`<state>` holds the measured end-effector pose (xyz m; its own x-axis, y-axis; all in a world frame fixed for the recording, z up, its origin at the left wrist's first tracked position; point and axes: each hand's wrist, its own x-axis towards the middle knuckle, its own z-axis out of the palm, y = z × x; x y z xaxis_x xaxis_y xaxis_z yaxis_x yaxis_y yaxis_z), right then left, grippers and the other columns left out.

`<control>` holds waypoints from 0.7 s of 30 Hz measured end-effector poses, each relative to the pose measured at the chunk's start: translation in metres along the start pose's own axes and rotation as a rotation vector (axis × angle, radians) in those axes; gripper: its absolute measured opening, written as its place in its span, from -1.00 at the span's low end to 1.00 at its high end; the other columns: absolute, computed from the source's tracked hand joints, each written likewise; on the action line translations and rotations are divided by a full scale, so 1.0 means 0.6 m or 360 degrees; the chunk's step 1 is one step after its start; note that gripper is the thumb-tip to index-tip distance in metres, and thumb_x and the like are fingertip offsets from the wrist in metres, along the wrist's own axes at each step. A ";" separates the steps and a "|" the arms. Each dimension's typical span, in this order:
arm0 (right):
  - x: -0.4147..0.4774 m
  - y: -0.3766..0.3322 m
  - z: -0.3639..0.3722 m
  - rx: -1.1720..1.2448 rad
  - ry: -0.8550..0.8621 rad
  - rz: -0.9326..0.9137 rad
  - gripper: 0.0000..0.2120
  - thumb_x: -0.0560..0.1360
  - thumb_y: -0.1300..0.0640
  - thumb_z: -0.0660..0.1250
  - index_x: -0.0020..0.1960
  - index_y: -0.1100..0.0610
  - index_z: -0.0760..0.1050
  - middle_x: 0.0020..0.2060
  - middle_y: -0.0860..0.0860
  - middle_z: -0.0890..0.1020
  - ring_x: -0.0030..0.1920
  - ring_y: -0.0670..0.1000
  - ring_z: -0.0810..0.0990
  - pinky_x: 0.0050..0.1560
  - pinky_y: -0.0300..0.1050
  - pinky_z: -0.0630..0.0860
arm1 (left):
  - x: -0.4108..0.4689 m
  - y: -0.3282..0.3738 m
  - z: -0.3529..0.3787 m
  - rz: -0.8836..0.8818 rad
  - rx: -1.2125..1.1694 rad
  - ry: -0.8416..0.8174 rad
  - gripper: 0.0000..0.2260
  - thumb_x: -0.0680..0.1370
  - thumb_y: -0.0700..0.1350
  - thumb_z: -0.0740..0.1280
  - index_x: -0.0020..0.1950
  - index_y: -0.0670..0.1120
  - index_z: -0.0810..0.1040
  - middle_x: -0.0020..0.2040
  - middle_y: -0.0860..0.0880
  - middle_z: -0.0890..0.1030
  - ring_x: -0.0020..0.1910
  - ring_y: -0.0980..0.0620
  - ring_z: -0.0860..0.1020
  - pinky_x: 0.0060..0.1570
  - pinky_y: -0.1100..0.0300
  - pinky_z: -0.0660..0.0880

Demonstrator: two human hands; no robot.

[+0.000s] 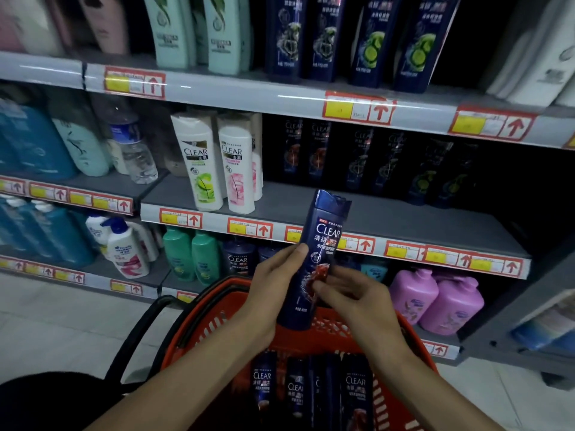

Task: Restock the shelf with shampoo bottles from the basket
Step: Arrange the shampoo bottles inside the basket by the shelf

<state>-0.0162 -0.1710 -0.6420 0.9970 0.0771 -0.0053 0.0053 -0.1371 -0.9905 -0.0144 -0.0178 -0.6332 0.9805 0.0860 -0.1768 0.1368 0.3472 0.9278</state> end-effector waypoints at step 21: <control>0.215 -0.082 0.057 -0.0398 0.0106 -0.0036 -0.58 0.15 -0.08 0.66 -0.06 0.04 0.68 -0.27 -0.08 0.75 -0.22 -0.04 0.74 -0.03 0.09 0.69 | 0.192 0.078 0.019 0.0350 0.0118 0.0179 -0.74 0.56 0.06 0.43 0.12 -0.08 0.60 -0.04 -0.01 0.73 -0.05 0.01 0.70 0.02 0.06 0.63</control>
<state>0.1095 -0.1205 -0.5988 0.9993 0.0187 0.0336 0.0382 -0.3766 -0.9256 0.1065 -0.0025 -0.6062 0.9665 0.2568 0.0001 -0.0638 0.2397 0.9688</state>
